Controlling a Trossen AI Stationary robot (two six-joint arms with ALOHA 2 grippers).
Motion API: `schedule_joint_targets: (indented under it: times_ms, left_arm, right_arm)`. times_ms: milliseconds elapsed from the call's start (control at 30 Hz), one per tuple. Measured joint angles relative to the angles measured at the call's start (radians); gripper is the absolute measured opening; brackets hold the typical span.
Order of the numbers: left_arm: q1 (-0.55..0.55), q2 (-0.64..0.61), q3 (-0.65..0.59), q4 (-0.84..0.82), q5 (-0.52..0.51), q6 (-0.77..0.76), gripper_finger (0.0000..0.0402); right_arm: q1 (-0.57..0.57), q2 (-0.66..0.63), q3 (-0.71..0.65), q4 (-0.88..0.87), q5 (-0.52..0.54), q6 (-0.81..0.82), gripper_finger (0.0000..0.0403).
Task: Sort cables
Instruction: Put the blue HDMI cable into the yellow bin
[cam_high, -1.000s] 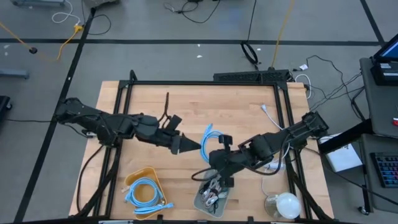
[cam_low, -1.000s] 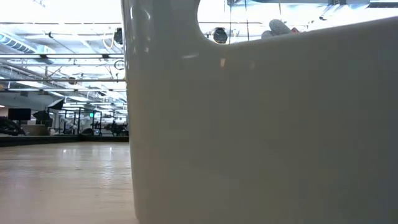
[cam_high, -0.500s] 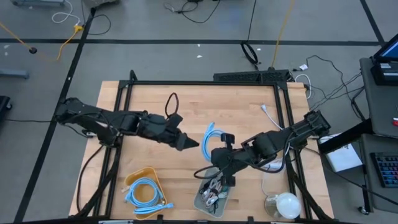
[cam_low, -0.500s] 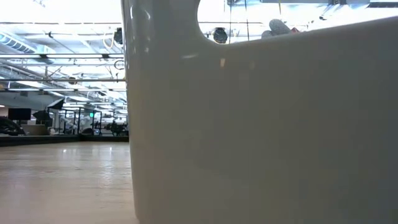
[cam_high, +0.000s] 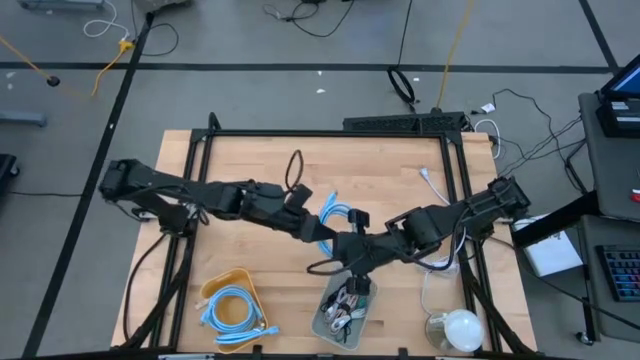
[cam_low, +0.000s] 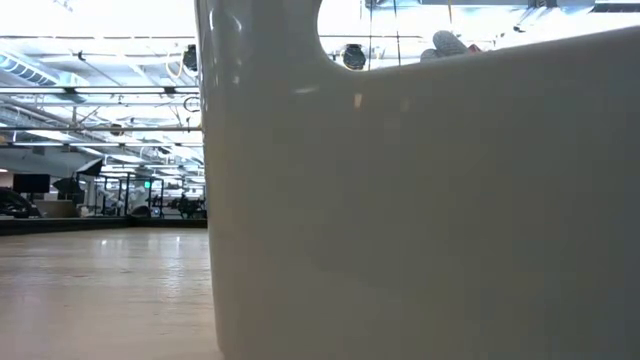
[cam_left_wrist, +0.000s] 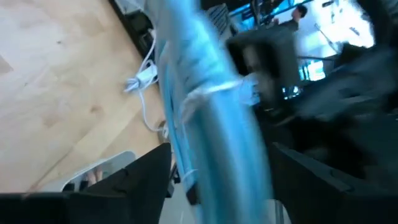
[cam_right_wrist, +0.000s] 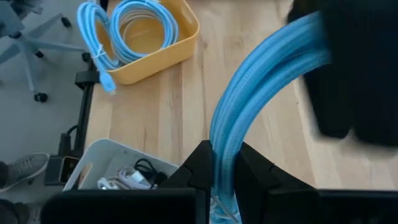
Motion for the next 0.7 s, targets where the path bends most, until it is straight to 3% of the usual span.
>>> schedule_joint_targets:
  times_ms: [167,300,400,567,700]
  left_arm:
    - [0.0,0.036,-0.001,0.046,0.008,0.017,0.0208]
    - [0.001,0.026,-0.001,0.05,0.009,0.051,0.0119]
    - [0.007,0.003,-0.001,0.027,0.022,0.068,0.0044]
    - [0.009,-0.058,-0.001,-0.165,0.076,0.057,0.0043]
    - [-0.012,-0.135,-0.001,-0.427,0.078,0.038,0.0043]
  right_arm:
    - [-0.011,0.0,0.0,-0.008,0.0,-0.01,0.0029]
    - [-0.006,0.0,0.0,0.0,-0.002,-0.028,0.0034]
    - [-0.002,0.0,0.0,0.032,-0.009,-0.04,0.0075]
    - [0.006,-0.008,0.0,0.085,-0.096,-0.044,0.0141]
    - [0.029,-0.036,0.0,0.079,-0.11,-0.045,0.0161]
